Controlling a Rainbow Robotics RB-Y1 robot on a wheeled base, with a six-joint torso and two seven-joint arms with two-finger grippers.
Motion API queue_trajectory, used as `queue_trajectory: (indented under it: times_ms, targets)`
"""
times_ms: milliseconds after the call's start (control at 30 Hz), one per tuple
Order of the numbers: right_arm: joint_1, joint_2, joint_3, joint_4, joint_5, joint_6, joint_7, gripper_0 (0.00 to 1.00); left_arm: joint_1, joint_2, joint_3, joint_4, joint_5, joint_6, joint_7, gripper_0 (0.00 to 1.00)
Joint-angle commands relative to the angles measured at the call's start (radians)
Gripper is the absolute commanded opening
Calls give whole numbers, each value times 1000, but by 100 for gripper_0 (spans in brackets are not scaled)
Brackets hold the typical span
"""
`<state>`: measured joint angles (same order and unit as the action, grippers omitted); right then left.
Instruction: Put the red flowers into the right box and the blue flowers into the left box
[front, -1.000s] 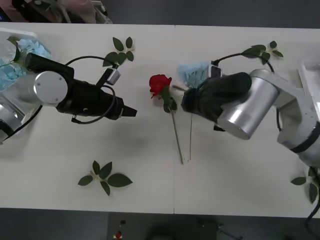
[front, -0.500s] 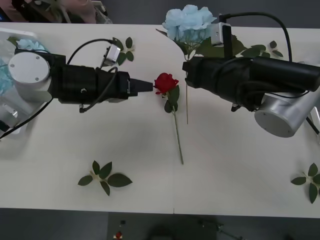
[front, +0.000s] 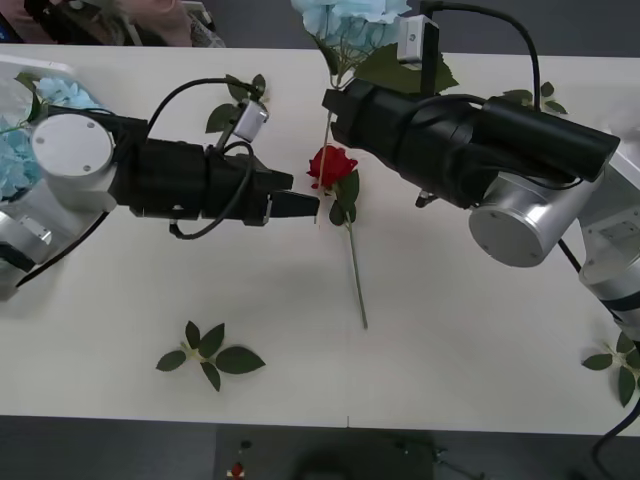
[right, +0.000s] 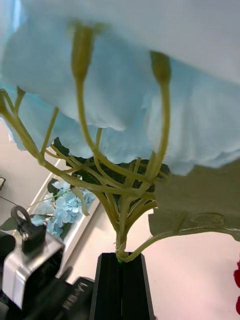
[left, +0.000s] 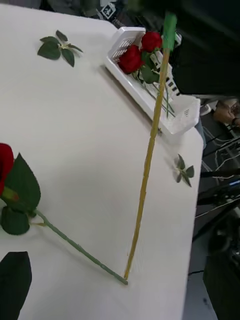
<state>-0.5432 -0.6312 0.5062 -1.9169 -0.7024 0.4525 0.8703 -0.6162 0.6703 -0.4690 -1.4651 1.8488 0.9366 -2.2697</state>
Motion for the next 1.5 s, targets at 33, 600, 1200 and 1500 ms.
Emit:
queue_trajectory:
  times_ms: [33, 600, 1200, 1500]
  targets:
    - [-11, -4, -6, -17, -16, -20, 24, 0, -11, -69, 18, -17, -16, -61, -54, 100]
    - [-11, -4, -5, -17, -46, -31, 27, 0, -30, -129, 18, -17, -14, -144, -56, 0]
    - [-14, -39, 2, -20, -66, -31, 42, 98, -27, 54, 23, -17, 135, -156, -67, 0]
    - [-73, -166, 17, -73, -180, 296, 16, 99, 72, 594, 29, -6, 33, -110, -80, 0]
